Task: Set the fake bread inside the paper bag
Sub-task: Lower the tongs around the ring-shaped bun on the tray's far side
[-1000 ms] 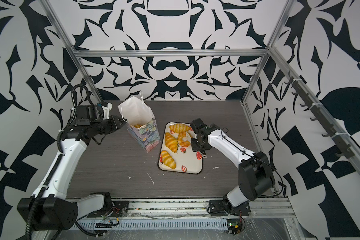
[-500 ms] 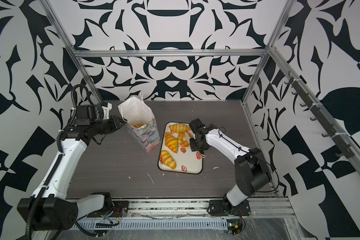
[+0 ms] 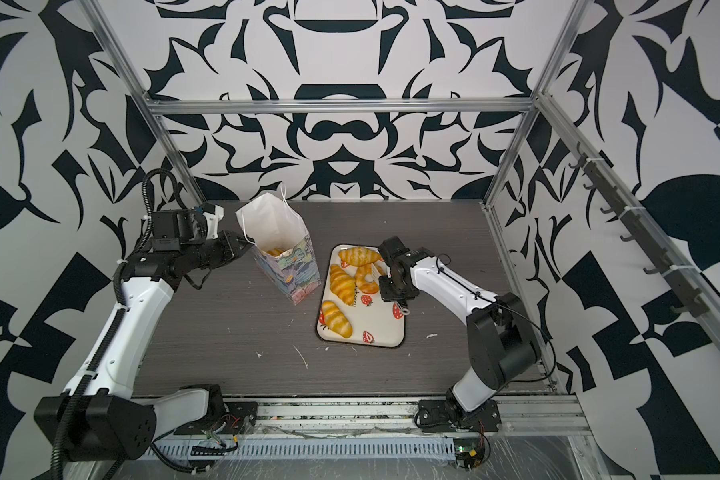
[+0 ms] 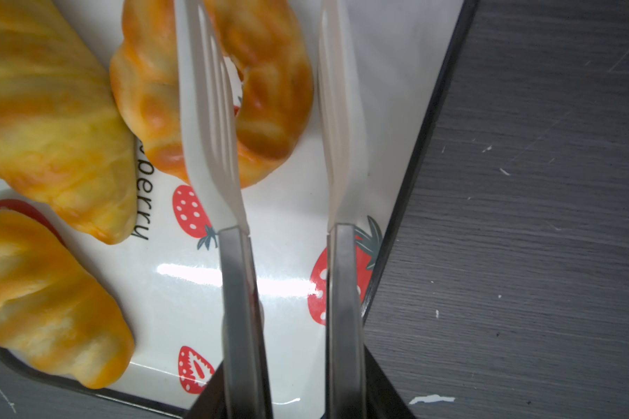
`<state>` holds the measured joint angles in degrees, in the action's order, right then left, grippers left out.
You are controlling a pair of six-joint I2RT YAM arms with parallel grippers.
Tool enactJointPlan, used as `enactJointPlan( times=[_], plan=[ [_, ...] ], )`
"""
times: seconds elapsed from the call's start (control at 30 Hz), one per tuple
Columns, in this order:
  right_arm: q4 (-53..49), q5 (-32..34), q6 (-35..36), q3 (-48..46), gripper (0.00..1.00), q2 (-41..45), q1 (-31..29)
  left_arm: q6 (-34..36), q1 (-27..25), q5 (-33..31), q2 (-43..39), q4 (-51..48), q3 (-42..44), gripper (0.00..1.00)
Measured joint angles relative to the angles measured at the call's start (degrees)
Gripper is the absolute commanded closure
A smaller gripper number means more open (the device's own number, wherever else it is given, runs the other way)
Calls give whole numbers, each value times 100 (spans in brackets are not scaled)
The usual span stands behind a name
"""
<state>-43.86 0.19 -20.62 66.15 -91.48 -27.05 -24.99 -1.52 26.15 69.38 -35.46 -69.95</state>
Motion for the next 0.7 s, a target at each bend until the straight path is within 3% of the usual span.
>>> enactJointPlan(
  times=[0.7],
  plan=[
    [2, -44, 24, 11, 66, -4, 72, 0, 0, 0, 0, 2, 0, 75]
  ],
)
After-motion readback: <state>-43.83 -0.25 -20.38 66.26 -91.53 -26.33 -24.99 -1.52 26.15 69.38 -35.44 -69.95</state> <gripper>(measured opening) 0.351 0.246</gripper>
